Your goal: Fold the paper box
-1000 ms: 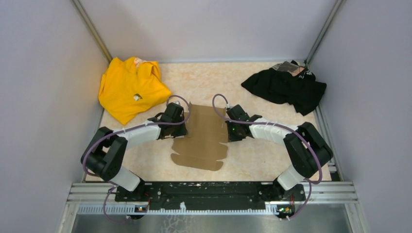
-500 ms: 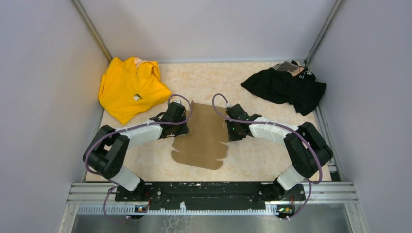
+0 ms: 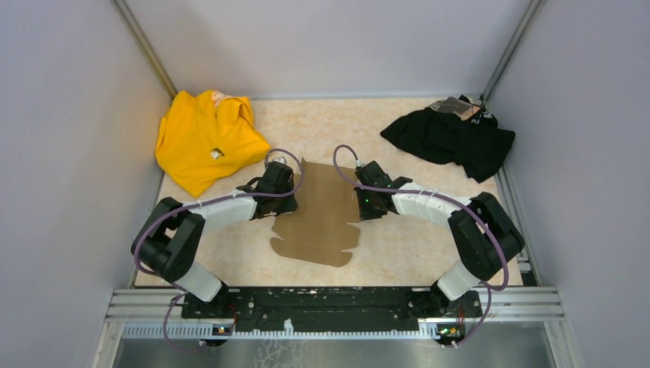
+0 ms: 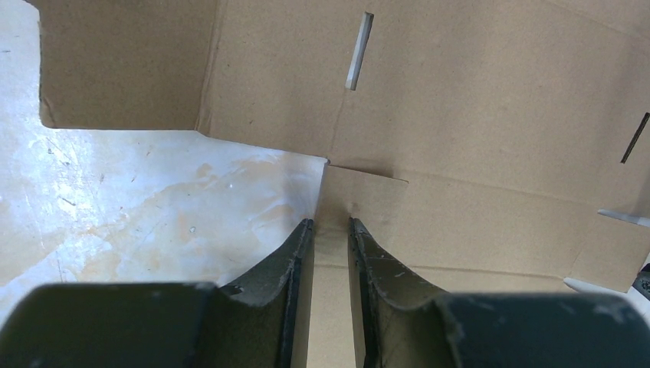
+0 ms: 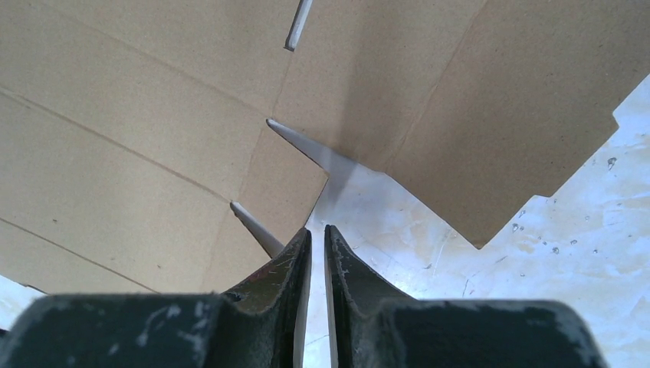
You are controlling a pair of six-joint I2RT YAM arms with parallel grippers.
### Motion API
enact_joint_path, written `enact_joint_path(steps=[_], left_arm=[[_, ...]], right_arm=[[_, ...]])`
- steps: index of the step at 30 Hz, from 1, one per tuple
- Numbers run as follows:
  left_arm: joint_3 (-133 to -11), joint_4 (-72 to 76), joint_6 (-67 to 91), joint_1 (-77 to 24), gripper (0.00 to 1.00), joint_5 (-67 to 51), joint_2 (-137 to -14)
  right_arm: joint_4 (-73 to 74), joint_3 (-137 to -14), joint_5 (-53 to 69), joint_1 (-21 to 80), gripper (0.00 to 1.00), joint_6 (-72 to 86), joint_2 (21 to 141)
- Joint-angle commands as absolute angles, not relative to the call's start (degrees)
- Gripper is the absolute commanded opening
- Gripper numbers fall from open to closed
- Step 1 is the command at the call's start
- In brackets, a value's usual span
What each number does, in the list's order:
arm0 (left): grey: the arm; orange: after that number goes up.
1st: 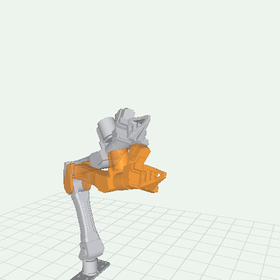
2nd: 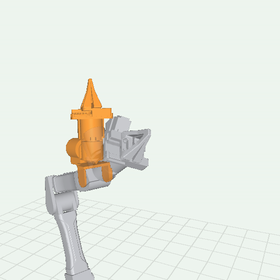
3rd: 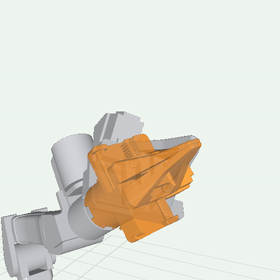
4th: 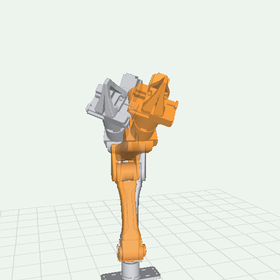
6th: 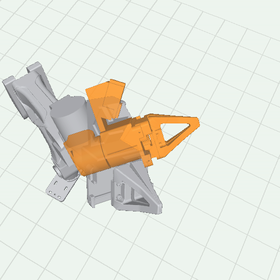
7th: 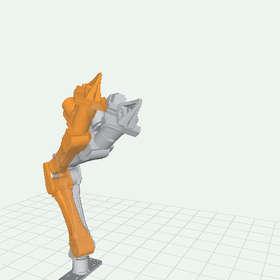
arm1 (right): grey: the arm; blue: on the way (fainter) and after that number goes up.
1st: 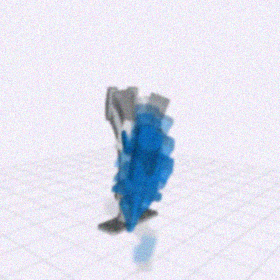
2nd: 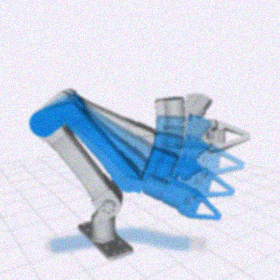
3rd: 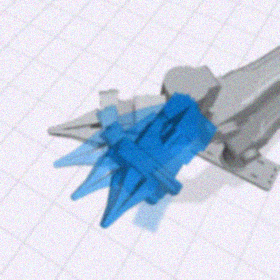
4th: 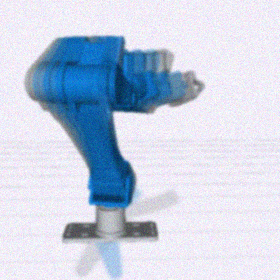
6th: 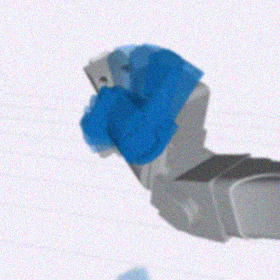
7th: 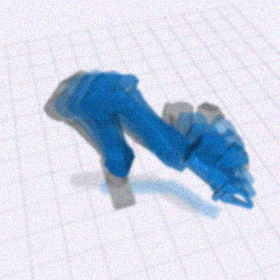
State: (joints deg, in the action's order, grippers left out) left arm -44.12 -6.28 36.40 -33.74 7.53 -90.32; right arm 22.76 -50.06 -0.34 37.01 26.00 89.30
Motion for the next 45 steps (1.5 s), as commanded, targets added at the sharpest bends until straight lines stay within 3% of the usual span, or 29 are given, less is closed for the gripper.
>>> enact_joint_path(steps=[1, 32, 45], left_arm=[[-42.46, -9.93, 36.99, -35.24, 0.28, 4.83, -93.55], [-41.07, -11.29, 37.92, -36.29, 0.28, 5.84, -91.43], [-38.7, -9.65, 39.04, -36.5, 0.28, 5.89, -90.6]], right_arm=[[15.95, -53.85, 2.71, 39.02, 0.14, 26.81, 89.94], [13.33, -56.54, 3.45, 41.55, 0.15, 28.06, 95.43], [22.41, -60.5, -8.03, 46.7, 0.14, 26.92, 106.51]])
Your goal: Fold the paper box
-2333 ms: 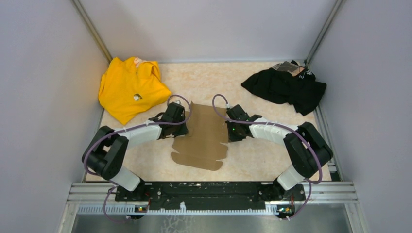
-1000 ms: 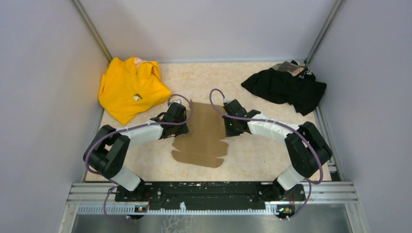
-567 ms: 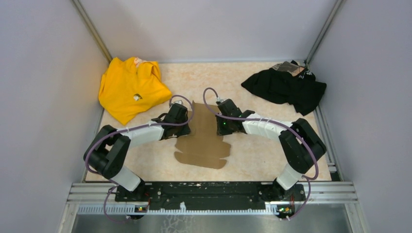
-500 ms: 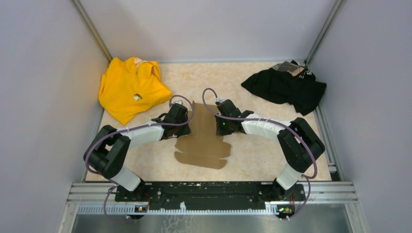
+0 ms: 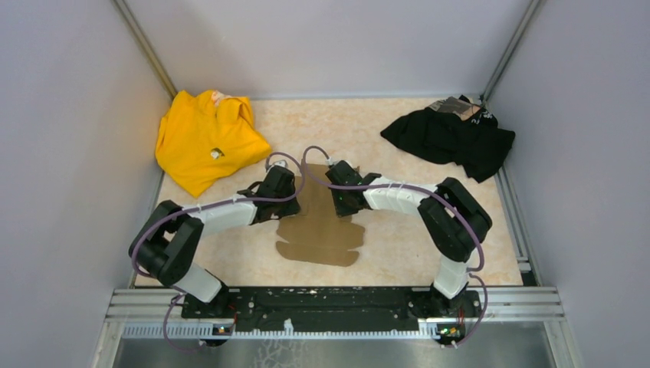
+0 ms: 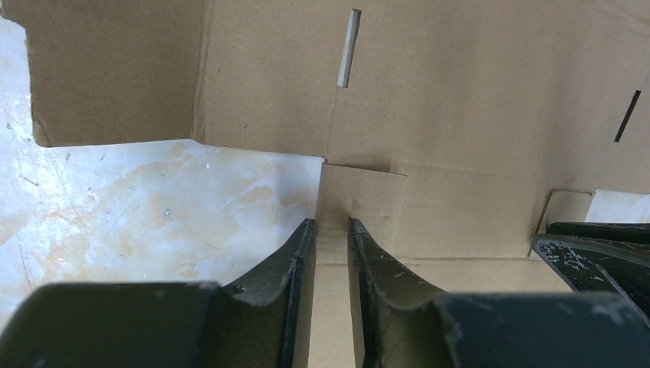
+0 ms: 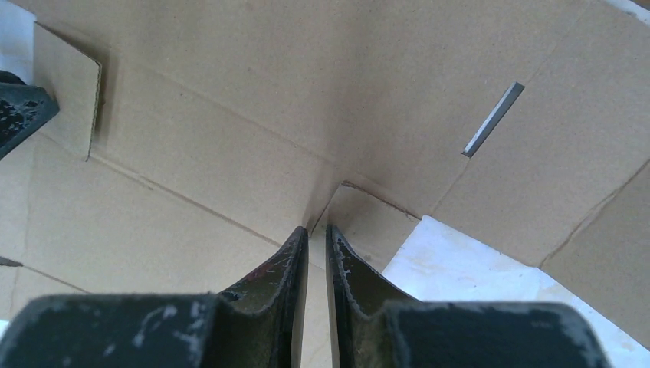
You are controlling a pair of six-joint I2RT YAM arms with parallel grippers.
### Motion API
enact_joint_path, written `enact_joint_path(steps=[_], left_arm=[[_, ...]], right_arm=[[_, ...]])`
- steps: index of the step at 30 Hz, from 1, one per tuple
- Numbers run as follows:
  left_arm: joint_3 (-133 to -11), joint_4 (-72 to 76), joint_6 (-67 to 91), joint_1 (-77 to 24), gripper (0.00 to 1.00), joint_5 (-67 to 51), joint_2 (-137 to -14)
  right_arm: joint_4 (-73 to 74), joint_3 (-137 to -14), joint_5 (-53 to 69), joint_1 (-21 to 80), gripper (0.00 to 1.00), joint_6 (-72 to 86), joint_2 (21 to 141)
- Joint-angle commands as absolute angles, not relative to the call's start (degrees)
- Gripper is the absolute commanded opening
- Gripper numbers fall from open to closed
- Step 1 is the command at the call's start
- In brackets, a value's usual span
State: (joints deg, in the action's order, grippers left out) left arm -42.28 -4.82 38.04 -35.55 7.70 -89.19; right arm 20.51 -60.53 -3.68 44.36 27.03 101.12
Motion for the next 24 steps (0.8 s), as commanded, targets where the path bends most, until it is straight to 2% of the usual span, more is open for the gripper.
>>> enact_joint_path(steps=[1, 8, 12, 21, 24], left_arm=[[-38.65, -9.31, 39.18, -36.48, 0.29, 5.77, -90.92], [-41.51, -8.04, 38.25, -36.4, 0.3, 4.88, -95.55], [-45.5, -9.34, 37.03, -36.05, 0.3, 5.13, -98.1], [-57.68, -22.07, 32.59, -34.67, 0.38, 10.42, -90.74], [-58.79, -24.89, 32.6, -34.53, 0.42, 12.55, -84.44]], right_arm=[[22.15, -60.4, -7.94, 46.82, 0.14, 26.97, 106.8], [23.23, -62.97, -6.89, 46.94, 0.14, 25.67, 109.27], [22.95, -64.0, -2.68, 46.86, 0.19, 23.18, 107.02], [26.58, -73.78, 2.5, 44.96, 0.48, 19.44, 94.91], [25.91, -75.38, 4.74, 42.06, 0.53, 20.62, 92.22]])
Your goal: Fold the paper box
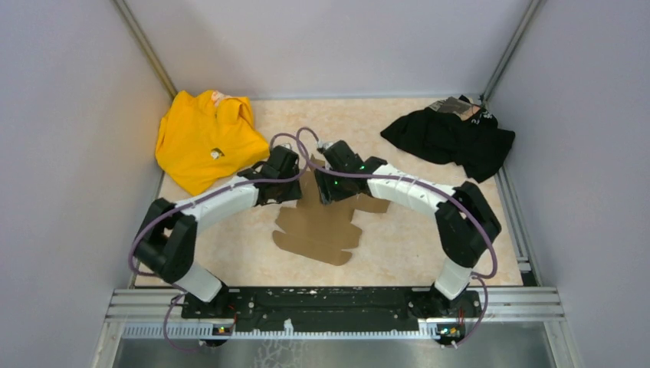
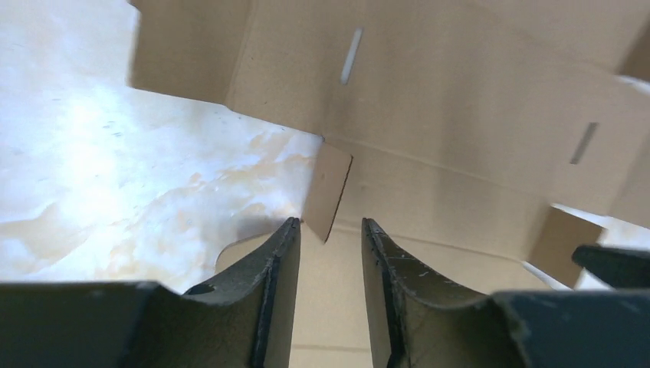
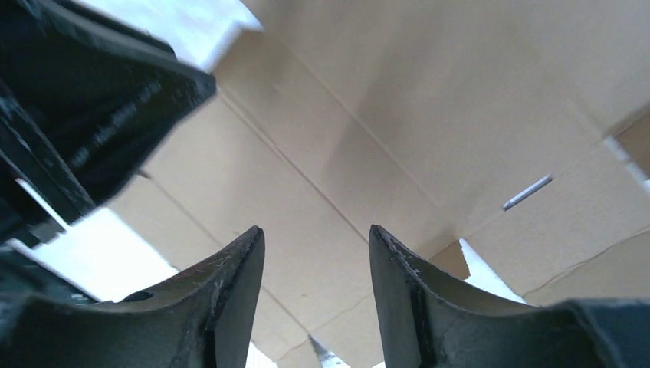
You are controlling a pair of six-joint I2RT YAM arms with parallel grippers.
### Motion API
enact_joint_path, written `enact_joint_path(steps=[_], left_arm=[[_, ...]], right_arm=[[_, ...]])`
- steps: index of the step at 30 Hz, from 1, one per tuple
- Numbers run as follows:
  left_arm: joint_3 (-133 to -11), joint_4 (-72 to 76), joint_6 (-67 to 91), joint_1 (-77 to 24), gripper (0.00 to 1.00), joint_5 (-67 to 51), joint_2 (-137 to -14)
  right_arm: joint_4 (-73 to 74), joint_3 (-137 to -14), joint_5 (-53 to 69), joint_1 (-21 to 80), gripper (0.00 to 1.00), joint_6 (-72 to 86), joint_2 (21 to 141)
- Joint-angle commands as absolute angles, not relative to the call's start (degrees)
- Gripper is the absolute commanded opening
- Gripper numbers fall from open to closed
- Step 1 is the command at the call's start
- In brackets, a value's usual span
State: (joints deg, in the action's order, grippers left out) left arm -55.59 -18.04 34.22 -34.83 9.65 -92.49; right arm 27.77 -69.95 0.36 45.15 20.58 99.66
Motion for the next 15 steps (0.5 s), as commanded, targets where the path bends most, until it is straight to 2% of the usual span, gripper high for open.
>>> enact_joint_path(steps=[1, 2, 3, 5, 6, 8, 9, 12, 15], left_arm=[[-58.81, -25.39, 32.62, -34.54, 0.46, 12.72, -82.43], [-58.8, -25.32, 32.19, -34.5, 0.51, 12.16, -80.57], [-58.97, -25.4, 31.6, -34.23, 0.56, 10.59, -79.11], [-59.5, -26.72, 31.23, -32.74, 0.61, 6.87, -76.87], [-59.46, -27.03, 31.13, -32.44, 0.68, 5.49, -75.69], [-58.96, -28.35, 31.42, -32.31, 0.94, 4.67, -73.52], [-58.12, -28.77, 31.72, -32.28, 0.98, 4.18, -72.29], [-54.68, -29.86, 33.96, -32.37, 0.98, 2.32, -68.03], [-51.05, -30.66, 36.09, -32.46, 0.98, -2.13, -63.2]], right_arm=[[26.04, -75.75, 5.91, 40.57, 0.54, 21.17, 91.62], [26.05, -75.88, 7.54, 38.82, 0.54, 21.56, 90.88], [26.07, -75.74, 8.13, 37.17, 0.59, 21.82, 90.06], [27.61, -76.29, 8.53, 33.64, 0.76, 21.21, 88.89], [28.7, -76.99, 8.33, 32.18, 0.82, 20.25, 88.56], [32.27, -80.28, 7.01, 30.07, 0.88, 17.41, 89.02], [33.89, -82.06, 6.35, 29.76, 0.9, 15.8, 89.74], [36.07, -86.21, 6.46, 29.26, 0.92, 10.76, 91.27], [33.54, -86.43, 8.56, 27.65, 0.9, 8.3, 92.87]])
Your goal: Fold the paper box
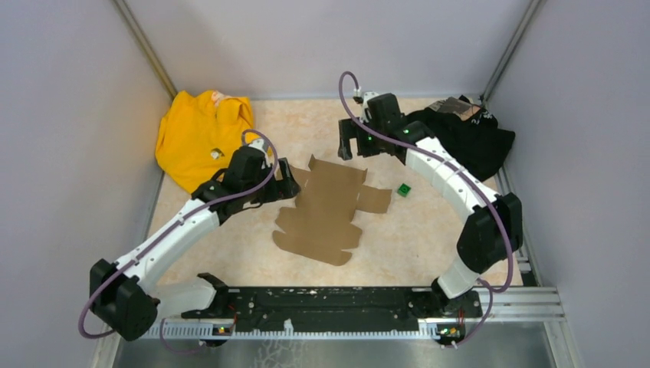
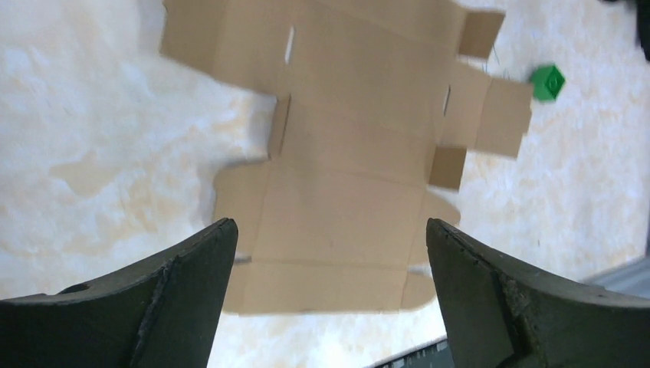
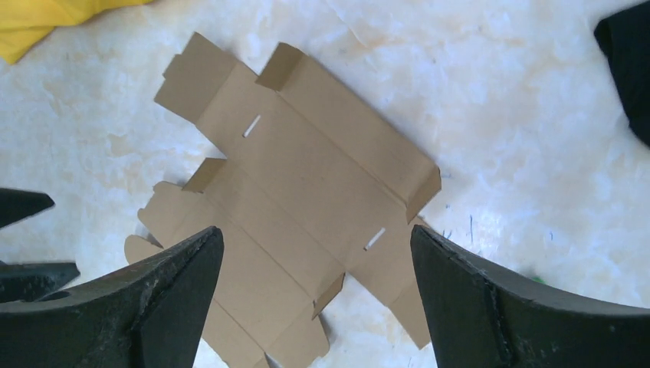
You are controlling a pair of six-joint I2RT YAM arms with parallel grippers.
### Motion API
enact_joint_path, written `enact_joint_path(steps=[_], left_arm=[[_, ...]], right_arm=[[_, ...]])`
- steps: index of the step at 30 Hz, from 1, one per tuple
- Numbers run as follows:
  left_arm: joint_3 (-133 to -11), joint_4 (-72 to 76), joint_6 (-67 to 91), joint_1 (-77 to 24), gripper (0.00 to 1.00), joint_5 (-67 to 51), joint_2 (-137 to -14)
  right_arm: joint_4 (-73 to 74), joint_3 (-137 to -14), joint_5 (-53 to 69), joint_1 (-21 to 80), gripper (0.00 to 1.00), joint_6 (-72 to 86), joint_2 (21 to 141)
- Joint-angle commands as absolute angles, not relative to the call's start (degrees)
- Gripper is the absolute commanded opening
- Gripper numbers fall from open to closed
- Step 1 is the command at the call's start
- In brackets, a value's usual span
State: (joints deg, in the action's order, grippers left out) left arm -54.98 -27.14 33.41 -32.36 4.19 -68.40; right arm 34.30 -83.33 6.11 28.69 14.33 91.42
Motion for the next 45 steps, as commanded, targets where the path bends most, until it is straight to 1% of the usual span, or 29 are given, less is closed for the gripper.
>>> enact_joint_path(steps=[1, 5, 6, 8, 14, 17, 21, 31, 38, 45], left_arm=[[-49.79, -31.02, 36.9, -32.46, 0.98, -3.06, -61.74], [-43.03, -31.06, 39.62, -32.62, 0.98, -5.94, -56.65], [-41.57, -30.91, 40.1, -32.77, 0.96, -6.22, -55.7], [-38.85, -30.53, 41.04, -33.17, 0.85, -6.2, -54.35], [-34.91, -27.89, 42.6, -34.03, 0.81, -6.36, -54.78], [-34.01, -26.41, 42.75, -34.43, 0.81, -5.42, -56.23], [-33.32, -23.58, 42.42, -34.54, 0.84, -5.41, -59.85], [-33.86, -15.51, 42.88, -34.44, 0.88, -8.51, -73.67], [-35.61, -14.9, 42.91, -32.7, 0.87, -8.99, -79.63], [-35.95, -17.85, 37.97, -24.61, 0.88, -9.58, -79.04]], right_arm=[[31.16, -85.44, 10.1, 26.93, 0.89, 7.45, 93.14], [21.14, -80.75, 18.42, 24.0, 0.87, 3.58, 94.83], [19.89, -81.0, 19.74, 23.59, 0.87, 2.65, 96.01], [19.62, -83.87, 22.27, 23.13, 0.86, 0.52, 99.79], [25.83, -96.64, 25.45, 22.48, 0.82, -6.49, 114.2], [24.95, -99.89, 27.98, 21.09, 0.77, -6.38, 119.22], [23.67, -102.93, 30.85, 20.22, 0.73, -6.01, 124.08], [24.87, -102.96, 29.9, 20.21, 0.72, -8.8, 128.88], [25.22, -100.07, 31.23, 20.26, 0.68, -9.25, 128.6], [22.47, -91.32, 31.77, 20.56, 0.63, -8.09, 124.21]])
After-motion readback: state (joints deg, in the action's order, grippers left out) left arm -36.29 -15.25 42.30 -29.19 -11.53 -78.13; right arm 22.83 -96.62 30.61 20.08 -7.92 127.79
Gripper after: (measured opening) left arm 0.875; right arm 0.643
